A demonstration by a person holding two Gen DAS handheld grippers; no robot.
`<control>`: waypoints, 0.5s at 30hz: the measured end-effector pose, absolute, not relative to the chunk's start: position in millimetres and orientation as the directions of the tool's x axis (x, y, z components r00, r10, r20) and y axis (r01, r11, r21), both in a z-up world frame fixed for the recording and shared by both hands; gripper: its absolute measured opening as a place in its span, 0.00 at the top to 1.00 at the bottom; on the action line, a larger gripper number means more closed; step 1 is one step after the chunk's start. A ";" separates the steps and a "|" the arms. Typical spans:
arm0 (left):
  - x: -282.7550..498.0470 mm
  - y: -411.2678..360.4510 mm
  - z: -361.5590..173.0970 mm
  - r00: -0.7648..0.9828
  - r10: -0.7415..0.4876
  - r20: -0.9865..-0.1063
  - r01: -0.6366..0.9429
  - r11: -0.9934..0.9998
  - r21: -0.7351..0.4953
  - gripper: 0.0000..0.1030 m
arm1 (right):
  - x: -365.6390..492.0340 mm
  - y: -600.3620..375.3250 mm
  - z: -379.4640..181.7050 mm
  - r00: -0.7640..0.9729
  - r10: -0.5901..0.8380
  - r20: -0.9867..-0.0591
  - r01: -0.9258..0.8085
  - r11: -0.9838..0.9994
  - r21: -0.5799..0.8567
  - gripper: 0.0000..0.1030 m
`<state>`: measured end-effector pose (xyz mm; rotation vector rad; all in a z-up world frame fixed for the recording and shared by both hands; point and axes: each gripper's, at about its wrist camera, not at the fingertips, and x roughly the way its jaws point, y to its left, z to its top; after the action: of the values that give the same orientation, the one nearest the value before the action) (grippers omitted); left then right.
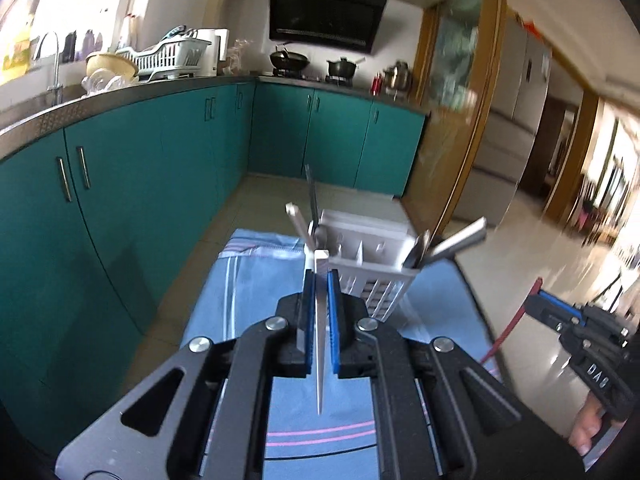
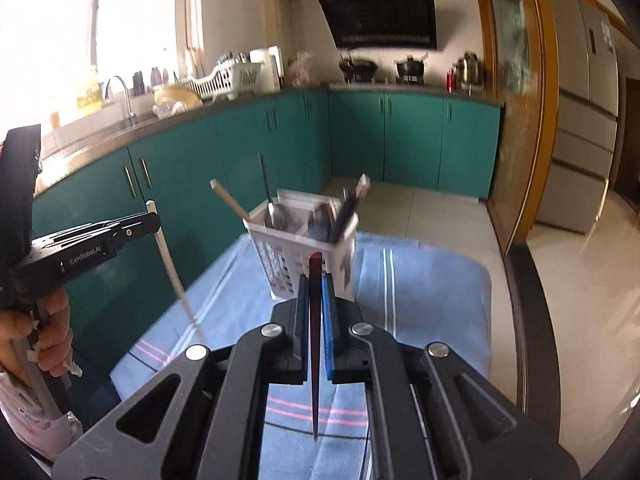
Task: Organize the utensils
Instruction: 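Lift both chopsticks over the white holder and open both grippers to drop them in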
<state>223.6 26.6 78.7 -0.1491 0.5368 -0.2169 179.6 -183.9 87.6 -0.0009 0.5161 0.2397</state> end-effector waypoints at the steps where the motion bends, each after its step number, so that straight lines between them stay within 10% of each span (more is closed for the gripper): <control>1: 226.0 31.2 83.9 0.836 -0.262 -0.482 0.166 0.958 -0.233 0.94 | 179.9 -183.8 94.8 0.851 0.228 -0.473 -0.228 0.972 0.059 0.94; 15: 235.9 16.9 171.9 0.904 -0.297 -0.307 0.236 0.946 -0.220 0.94 | 206.6 -180.6 161.9 0.893 0.300 -0.336 -0.290 0.954 0.080 0.94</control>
<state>235.9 16.9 171.9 -0.1805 0.3441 -0.2768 206.6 -180.6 161.9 0.0279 0.3531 0.3057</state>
